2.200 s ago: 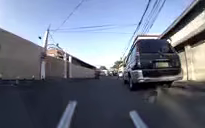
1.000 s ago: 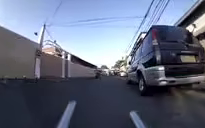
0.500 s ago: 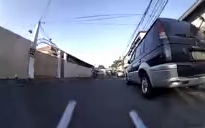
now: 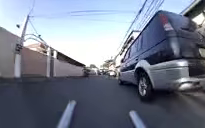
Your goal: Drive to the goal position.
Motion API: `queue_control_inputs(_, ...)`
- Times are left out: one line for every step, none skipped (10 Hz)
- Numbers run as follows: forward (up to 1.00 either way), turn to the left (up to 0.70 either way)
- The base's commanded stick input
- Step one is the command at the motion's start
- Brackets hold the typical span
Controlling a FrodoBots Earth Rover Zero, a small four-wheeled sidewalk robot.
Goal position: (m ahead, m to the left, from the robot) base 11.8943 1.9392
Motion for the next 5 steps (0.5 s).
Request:
queue_control_inputs(0.85, -0.34)
queue_control_inputs(0.85, 0.00)
queue_control_inputs(0.85, 0.00)
queue_control_inputs(0.85, 0.00)
queue_control_inputs(0.85, 0.00)
